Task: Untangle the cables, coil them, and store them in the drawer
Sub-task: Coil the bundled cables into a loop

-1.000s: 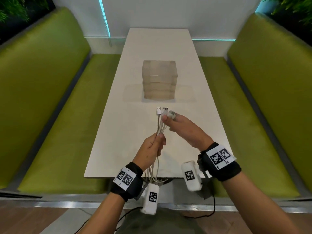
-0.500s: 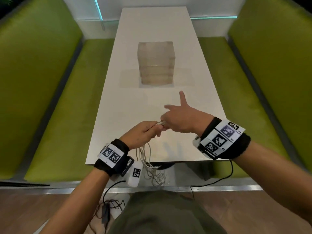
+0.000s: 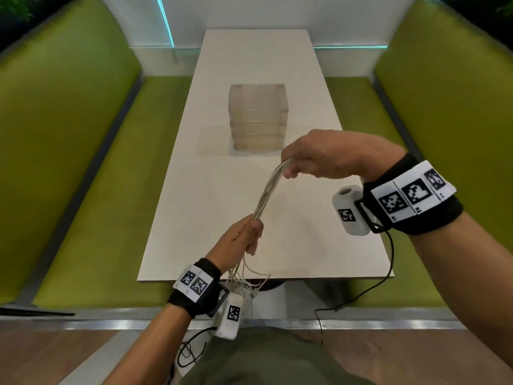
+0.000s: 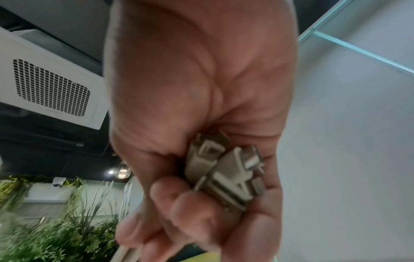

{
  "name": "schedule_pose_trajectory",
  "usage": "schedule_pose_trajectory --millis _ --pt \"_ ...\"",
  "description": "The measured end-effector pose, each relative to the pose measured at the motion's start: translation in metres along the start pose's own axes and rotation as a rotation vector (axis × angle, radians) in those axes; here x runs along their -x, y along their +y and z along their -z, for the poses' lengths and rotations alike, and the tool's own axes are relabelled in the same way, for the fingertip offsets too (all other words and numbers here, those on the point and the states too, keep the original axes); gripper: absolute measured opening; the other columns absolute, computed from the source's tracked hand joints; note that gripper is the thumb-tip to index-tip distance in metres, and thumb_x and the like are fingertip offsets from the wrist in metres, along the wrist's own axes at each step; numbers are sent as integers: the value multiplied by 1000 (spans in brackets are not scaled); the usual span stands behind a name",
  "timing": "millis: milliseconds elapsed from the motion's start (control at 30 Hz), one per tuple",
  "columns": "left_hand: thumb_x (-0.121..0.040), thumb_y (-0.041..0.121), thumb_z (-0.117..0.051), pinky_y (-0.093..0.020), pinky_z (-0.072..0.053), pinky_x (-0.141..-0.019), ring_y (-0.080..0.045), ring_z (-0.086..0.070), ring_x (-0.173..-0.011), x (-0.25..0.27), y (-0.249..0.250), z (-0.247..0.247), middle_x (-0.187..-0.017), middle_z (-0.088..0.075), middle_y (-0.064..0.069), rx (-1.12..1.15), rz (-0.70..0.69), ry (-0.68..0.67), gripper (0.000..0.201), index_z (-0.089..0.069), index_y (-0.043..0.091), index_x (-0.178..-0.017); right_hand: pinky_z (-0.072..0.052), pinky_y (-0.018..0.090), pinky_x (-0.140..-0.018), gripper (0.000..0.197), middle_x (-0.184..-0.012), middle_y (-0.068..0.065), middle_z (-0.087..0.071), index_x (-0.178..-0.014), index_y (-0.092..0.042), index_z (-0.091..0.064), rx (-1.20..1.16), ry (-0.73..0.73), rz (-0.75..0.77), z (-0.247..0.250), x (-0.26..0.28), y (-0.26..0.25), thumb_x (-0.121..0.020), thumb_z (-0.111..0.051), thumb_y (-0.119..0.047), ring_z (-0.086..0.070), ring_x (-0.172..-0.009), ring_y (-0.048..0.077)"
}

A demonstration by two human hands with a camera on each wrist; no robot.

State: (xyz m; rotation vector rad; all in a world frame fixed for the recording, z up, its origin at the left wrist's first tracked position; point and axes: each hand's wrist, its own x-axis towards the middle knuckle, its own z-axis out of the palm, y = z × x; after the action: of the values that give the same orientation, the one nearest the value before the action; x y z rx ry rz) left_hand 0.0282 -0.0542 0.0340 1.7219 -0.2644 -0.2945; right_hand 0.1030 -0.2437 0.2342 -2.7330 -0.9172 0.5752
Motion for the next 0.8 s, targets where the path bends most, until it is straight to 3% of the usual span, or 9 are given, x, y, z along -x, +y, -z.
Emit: schedule_pose_trajectory --millis 100,167,267,367,500,600,667,733,800 --pt "-87 64 -40 -27 -41 -65 -14 -54 -61 -3 -2 1 -62 -54 4 -30 -4 -6 44 -54 22 -82 -44 28 -69 24 -84 -3 -64 -94 -11 -64 -27 16 -10 -7 -4 -2 -98 -46 -27 -55 -74 12" --pt "-82 66 -51 -28 -47 -80 -10 -63 -83 -7 7 4 -86 -65 6 -51 -10 -3 41 -56 29 -101 -38 21 -62 24 -77 -11 -57 -94 -11 -63 -38 20 -29 -14 -9 -3 -99 -43 -24 -50 -69 4" --pt "-78 44 -69 -32 -42 -101 -7 -56 -117 -17 33 8 -121 -60 9 -44 -70 -14 57 -44 31 -127 -34 19 -59 21 -80 -6 -57 -94 -11 -60 26 -25 -49 -25 -13 -4 -98 -40 -17 -50 -71 13" --pt "-80 24 -66 -32 -36 -108 -13 -51 -125 -23 55 13 -129 -58 2 46 -132 -130 59 -40 24 -133 -35 25 -58 18 -74 -2 -53 -85 -14 -55 57 -79 -54 -35 -15 -4 -96 -42 -16 -50 -73 21" --pt "-84 37 -56 -37 -41 -103 -20 -59 -115 -26 66 14 -111 -69 4 181 -105 -94 48 -44 28 -130 -36 28 -59 20 -78 3 -57 -87 -11 -57 57 -116 -76 -33 -10 -3 -97 -42 -19 -51 -71 22" --pt "-87 49 -57 -29 -50 -79 -21 -70 -78 -33 68 -4 -74 -70 3 65 -118 -21 36 -52 24 -113 -40 32 -64 20 -83 4 -62 -89 -11 -61 32 -60 -53 -21 -6 -4 -96 -43 -18 -54 -74 22" --pt "-94 37 -49 -22 -45 -63 -17 -61 -55 -36 66 -13 -56 -58 4 29 -111 62 20 -57 19 -95 -41 33 -65 22 -81 3 -63 -88 -11 -62 22 -5 -51 -7 -2 -4 -97 -46 -22 -54 -73 21" --pt "-94 25 -43 -20 -42 -55 -17 -52 -50 -38 61 -16 -54 -49 1 25 -110 91 17 -55 19 -85 -42 33 -67 23 -83 3 -63 -88 -12 -63 5 37 -47 5 3 -1 -97 -48 -27 -55 -72 19" --pt "-95 28 -43 -23 -42 -54 -19 -48 -50 -36 57 -18 -54 -45 1 22 -117 72 17 -53 22 -83 -39 29 -60 24 -77 -1 -60 -86 -13 -63 -29 72 -64 13 9 3 -97 -48 -29 -51 -65 13"
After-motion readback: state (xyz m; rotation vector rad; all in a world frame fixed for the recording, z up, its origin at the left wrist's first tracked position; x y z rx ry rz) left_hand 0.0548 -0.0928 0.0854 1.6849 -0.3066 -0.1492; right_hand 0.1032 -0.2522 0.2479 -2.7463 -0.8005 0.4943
